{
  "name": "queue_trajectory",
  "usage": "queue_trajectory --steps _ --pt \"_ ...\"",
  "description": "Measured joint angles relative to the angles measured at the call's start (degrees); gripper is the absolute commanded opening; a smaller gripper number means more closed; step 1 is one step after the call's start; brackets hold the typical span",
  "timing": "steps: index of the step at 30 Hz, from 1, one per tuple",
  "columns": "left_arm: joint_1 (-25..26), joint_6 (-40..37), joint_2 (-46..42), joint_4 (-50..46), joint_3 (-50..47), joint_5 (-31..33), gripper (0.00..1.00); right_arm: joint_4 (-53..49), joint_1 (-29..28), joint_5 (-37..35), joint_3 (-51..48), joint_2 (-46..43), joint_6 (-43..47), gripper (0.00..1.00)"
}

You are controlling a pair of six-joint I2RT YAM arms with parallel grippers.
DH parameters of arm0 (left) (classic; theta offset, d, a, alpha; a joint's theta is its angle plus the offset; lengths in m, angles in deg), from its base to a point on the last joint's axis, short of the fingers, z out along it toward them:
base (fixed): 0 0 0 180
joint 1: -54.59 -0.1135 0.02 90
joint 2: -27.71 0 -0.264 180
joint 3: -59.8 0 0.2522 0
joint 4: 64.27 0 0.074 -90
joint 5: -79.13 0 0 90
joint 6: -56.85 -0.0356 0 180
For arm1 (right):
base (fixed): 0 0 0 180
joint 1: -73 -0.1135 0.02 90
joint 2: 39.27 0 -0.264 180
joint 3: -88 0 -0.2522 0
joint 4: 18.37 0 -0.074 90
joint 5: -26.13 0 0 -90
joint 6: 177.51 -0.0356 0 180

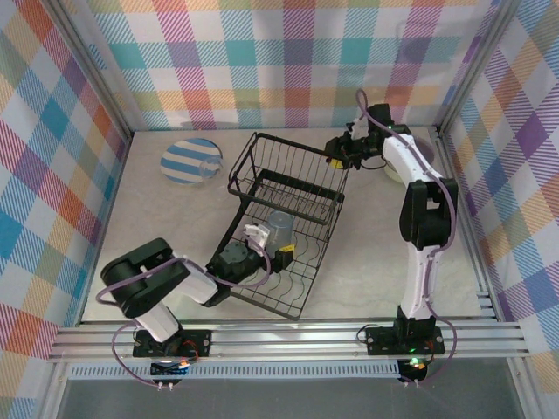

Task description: Unload the mixed dishes from the dish rack

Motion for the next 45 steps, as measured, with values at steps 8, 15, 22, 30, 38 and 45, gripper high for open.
queue_trajectory --steps 8,15,22,30,38,45 --pt "0.15 0.17 -12.37 -9.57 -2.29 0.17 0.73 1.07 0.85 -2.62 -1.49 -8.33 -0.76 0.49" --pt "0.20 0.79 -28.00 -24.57 -3.56 1.62 0.73 1.73 1.36 -4.07 -4.55 -14.71 -1.44 0.59" --pt "0.20 2.32 -44.98 -41.57 -3.45 3.85 0.73 4.94 2.78 -4.35 -10.08 -21.55 -3.06 0.66" --pt "0.20 6.10 -56.89 -61.57 -0.28 6.97 0.73 8.09 3.28 -7.45 -17.33 -30.91 -4.94 0.82" --pt "0.20 9.25 -59.17 -75.10 8.87 10.16 0.74 8.11 3.28 -10.78 -24.90 -43.76 -5.38 0.99" --pt "-0.37 11.19 -56.89 -81.31 14.36 12.68 0.74 5.70 0.92 -16.37 -36.22 -56.24 -6.47 0.99"
